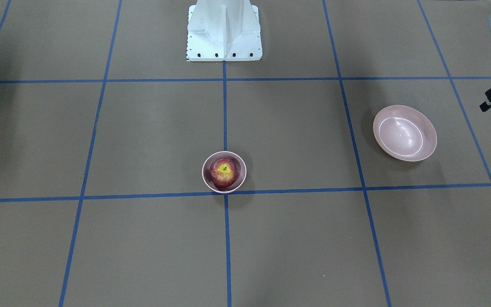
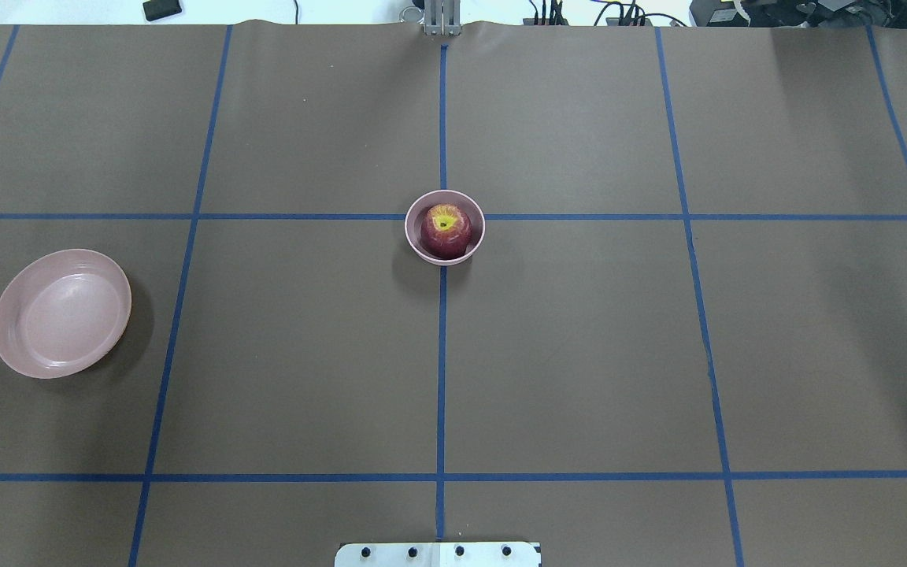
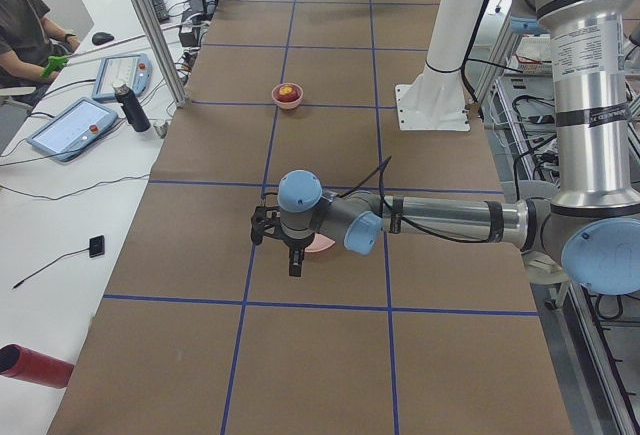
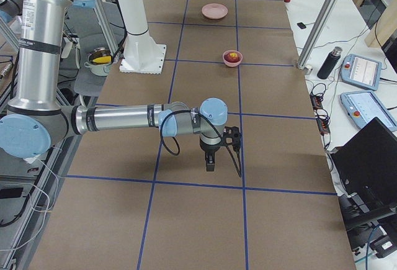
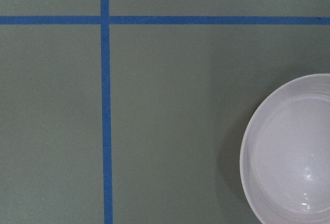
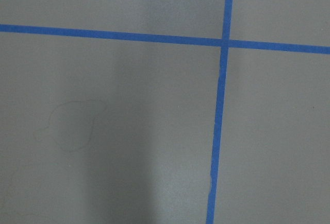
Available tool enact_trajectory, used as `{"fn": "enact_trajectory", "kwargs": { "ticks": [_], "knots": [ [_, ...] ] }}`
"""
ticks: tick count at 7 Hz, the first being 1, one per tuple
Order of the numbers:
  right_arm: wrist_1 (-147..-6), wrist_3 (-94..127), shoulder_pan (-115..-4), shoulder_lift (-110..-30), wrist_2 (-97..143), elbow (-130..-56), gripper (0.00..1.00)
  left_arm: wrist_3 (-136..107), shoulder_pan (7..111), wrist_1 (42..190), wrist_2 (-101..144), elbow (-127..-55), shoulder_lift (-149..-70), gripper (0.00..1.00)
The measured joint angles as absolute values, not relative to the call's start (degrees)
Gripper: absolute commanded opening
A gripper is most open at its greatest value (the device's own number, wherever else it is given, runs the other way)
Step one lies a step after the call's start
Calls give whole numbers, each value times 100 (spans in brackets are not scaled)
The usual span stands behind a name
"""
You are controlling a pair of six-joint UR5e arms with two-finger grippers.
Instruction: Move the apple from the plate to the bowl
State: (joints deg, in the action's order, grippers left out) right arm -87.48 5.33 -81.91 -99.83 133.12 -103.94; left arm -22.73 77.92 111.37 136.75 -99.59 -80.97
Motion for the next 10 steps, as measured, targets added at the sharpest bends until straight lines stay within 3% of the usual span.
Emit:
{"fn": "enact_trajectory", "kwargs": {
  "ticks": [10],
  "knots": [
    [-8679, 483, -8047, -9670, 13073, -10216, 100, -2286, 7902, 11102, 13634, -9711, -8466, 98]
  ]
}}
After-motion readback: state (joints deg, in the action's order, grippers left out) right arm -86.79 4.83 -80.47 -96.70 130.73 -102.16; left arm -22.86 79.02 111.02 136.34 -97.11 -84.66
